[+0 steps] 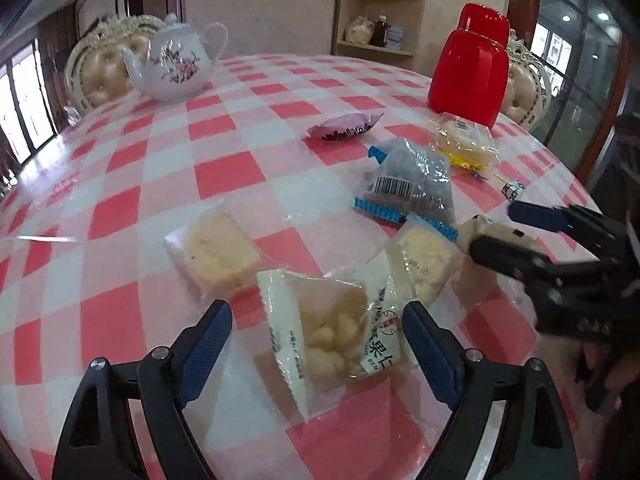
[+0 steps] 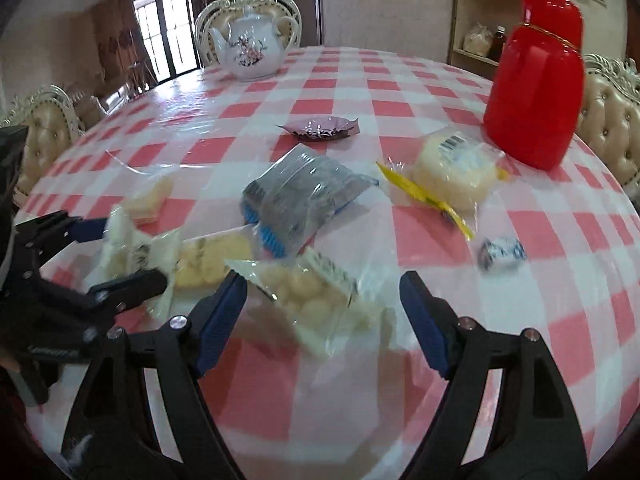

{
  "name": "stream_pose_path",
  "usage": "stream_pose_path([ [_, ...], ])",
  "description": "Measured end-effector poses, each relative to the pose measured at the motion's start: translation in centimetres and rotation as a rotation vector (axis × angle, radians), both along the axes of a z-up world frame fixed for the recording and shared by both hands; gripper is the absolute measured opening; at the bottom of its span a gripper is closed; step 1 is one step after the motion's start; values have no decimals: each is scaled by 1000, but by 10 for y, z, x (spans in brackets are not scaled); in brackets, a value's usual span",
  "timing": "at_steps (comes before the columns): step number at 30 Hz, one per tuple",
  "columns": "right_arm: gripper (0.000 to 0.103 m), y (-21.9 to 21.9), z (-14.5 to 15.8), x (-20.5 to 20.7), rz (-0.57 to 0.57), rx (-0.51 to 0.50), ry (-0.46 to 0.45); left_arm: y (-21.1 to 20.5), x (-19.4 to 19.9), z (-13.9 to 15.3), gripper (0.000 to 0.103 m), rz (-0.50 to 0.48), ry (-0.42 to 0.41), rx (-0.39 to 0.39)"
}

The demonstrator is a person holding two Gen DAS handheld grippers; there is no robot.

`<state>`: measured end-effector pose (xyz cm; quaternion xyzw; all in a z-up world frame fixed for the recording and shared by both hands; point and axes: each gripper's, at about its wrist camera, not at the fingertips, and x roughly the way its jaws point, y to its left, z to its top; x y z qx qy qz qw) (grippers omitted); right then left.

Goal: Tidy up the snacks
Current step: 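Grasp a white puff-snack packet with the right gripper while left grasps another white packet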

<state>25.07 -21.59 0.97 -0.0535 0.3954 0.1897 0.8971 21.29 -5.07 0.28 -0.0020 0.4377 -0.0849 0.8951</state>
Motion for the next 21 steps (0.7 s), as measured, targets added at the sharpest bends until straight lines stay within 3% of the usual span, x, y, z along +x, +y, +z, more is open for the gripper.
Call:
stream_pose_path([
  [3, 79, 0, -6, 6, 29, 18, 61, 1, -1, 0, 88, 0, 4, -13],
  [4, 68, -1, -7, 5, 36, 27, 66, 0, -3, 0, 88, -6, -3, -7],
  [5, 49, -3, -6, 3, 39, 39, 65, -3, -5, 1, 88, -17, -9, 0],
  [10, 44, -12, -1, -16, 16, 41, 58, -12, -11, 1, 88, -64, -14, 24],
  [14, 42, -25, 22, -33, -33, 118, 16, -11, -8, -2, 82, -68, 6, 0],
  [17, 42, -29, 30, -46, -57, 163, -5, -14, -11, 0, 60, -92, -10, 13],
  [18, 42, -29, 30, -50, -66, 178, -1, -15, -12, 1, 39, -96, -18, 25],
  [20, 42, -30, 28, -59, -84, 205, 14, -19, -16, 5, 28, -120, -31, 45],
  [21, 42, -30, 26, -64, -91, 216, 20, -22, -20, 6, 15, -124, -39, 68],
])
